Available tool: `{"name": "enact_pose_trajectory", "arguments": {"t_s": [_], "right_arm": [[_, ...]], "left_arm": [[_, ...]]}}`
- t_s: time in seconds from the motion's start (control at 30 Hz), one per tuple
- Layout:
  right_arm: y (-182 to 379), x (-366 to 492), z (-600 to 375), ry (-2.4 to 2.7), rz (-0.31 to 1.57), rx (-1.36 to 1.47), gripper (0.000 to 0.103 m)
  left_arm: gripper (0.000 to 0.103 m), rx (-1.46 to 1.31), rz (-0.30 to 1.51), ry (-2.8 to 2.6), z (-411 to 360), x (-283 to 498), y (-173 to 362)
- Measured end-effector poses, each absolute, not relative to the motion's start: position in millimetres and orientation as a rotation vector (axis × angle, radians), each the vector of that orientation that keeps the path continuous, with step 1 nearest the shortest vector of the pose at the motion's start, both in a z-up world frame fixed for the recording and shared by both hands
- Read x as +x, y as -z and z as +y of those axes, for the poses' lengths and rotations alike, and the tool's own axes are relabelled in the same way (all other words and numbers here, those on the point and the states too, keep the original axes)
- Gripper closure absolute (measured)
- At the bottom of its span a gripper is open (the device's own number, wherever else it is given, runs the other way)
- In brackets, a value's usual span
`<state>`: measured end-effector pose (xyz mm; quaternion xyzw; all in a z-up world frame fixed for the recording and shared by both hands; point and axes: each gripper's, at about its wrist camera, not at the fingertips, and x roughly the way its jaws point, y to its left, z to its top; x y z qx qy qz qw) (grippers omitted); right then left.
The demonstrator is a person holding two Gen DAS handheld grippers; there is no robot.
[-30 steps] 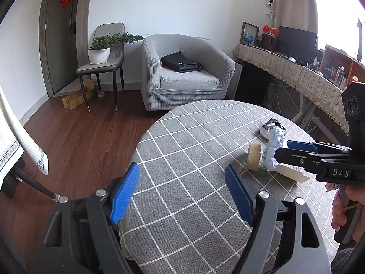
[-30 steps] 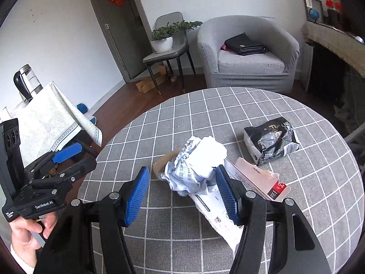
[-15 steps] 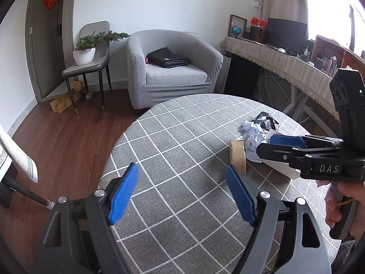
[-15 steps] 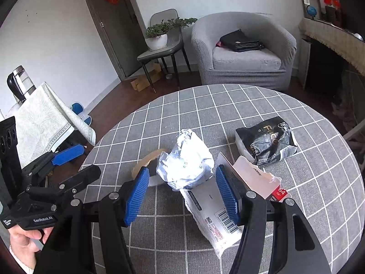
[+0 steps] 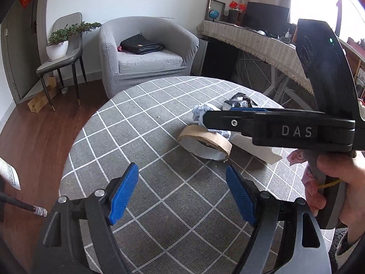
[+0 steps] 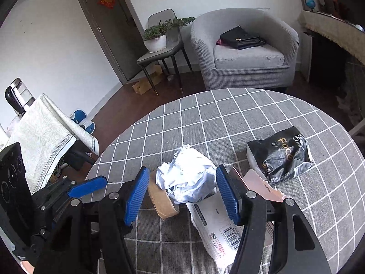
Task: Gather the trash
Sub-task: 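Grasp the crumpled white bag with the right tool while the left tool approaches the cardboard strip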
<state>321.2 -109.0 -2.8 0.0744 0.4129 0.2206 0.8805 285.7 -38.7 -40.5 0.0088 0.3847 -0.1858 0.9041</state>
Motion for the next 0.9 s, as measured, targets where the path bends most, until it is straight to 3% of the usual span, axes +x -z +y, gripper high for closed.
{"name": "enact_pose_trajectory", "arguments": {"t_s": [0.17,0.33,0.57,0.9], "right_arm": [[6.4,330.9,-106.0,-0.426,0.879,0.156,0.034],[13.4,338.2,-107.7,-0.388,0.898,0.165,0.034],[16.3,343.0,-114.3,-0.419,0.892,0.248,0.046],[5.0,337.5,-137.5,-0.481,0.850,0.367,0.048]], "left_arm": [[0.022,0.017,0.815,0.406,-44.4,289.4,41.9],[0.022,0.036,0.826,0.419,-52.3,287.5,41.7],[0.022,0.017,0.843,0.417,-62.2,293.9,43.6],[0.022,0.001,0.841,0.372,-74.6,306.8,44.9]]}}
